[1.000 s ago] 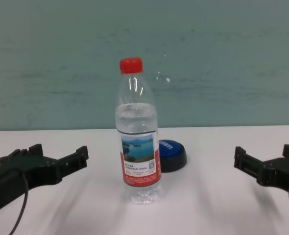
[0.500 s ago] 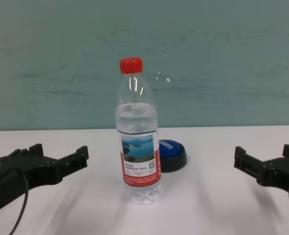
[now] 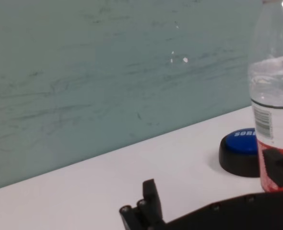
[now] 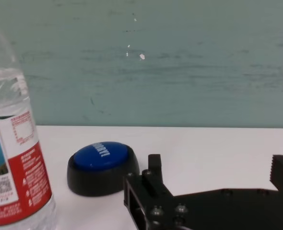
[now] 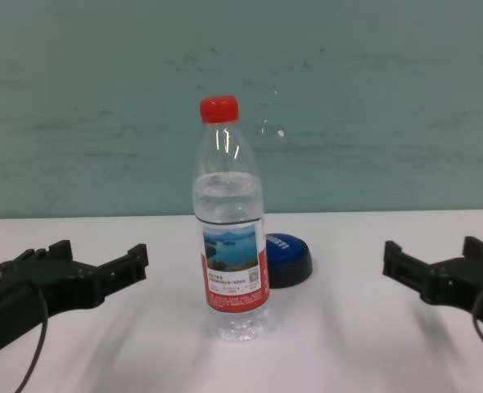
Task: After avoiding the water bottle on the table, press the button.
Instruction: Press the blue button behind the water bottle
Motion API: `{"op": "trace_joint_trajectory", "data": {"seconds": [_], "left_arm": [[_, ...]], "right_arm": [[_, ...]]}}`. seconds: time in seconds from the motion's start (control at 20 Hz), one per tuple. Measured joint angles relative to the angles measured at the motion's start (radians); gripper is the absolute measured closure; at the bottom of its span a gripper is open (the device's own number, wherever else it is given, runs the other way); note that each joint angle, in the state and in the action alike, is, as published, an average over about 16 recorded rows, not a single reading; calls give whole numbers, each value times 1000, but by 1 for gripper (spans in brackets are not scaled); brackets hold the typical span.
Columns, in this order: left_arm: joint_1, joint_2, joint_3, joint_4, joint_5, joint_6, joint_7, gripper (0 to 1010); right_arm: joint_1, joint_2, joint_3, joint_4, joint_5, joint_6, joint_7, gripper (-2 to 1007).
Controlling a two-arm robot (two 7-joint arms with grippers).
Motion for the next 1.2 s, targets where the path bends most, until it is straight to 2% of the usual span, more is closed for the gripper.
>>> {"op": "trace_joint_trajectory", "data": {"seconds": [0.35, 0.8, 1.2], "left_arm": [[0, 0, 0, 0, 0, 0, 0, 5], [0, 0, 0, 0, 0, 0, 0, 6], [0, 0, 0, 0, 0, 0, 0, 6]], "right_arm": [[60, -27, -5, 51, -28, 15, 35, 2], [138, -63, -7, 114, -65, 16, 73, 2], [165, -84, 9, 134, -82, 11, 97, 2]]}}
